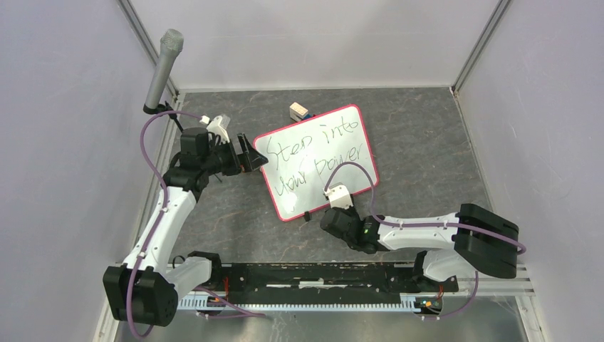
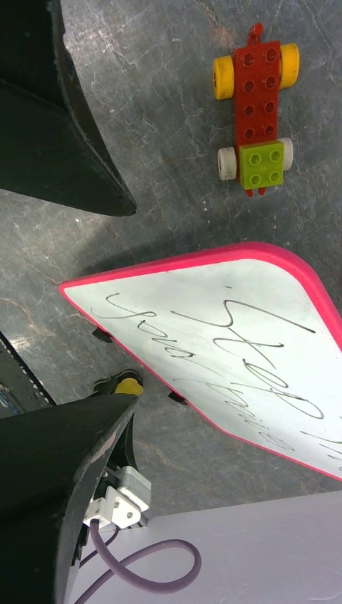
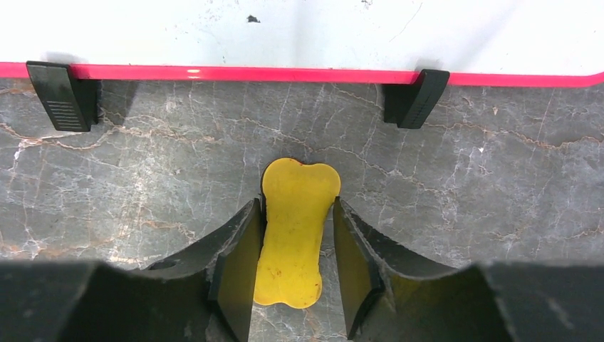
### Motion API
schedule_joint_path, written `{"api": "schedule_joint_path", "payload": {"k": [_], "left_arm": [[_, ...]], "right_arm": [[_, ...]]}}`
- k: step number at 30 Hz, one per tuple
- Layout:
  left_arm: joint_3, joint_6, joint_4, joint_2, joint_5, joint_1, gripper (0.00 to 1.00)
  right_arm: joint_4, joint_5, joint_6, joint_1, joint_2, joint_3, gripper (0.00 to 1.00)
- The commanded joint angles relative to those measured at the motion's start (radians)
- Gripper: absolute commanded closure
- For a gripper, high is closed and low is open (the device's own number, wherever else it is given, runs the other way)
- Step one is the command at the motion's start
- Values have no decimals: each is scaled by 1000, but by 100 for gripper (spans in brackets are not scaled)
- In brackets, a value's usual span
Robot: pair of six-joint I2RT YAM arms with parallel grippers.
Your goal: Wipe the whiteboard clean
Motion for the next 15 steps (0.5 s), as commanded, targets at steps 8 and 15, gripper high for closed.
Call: {"api": "schedule_joint_path", "payload": {"k": [8, 15], "left_arm": [[-5, 19, 29, 5, 12, -3, 0], [-4, 20, 30, 5, 8, -3, 0]], "right_arm": [[19, 25, 40, -5, 2, 22, 57], [24, 14, 44, -5, -16, 7, 50]]}}
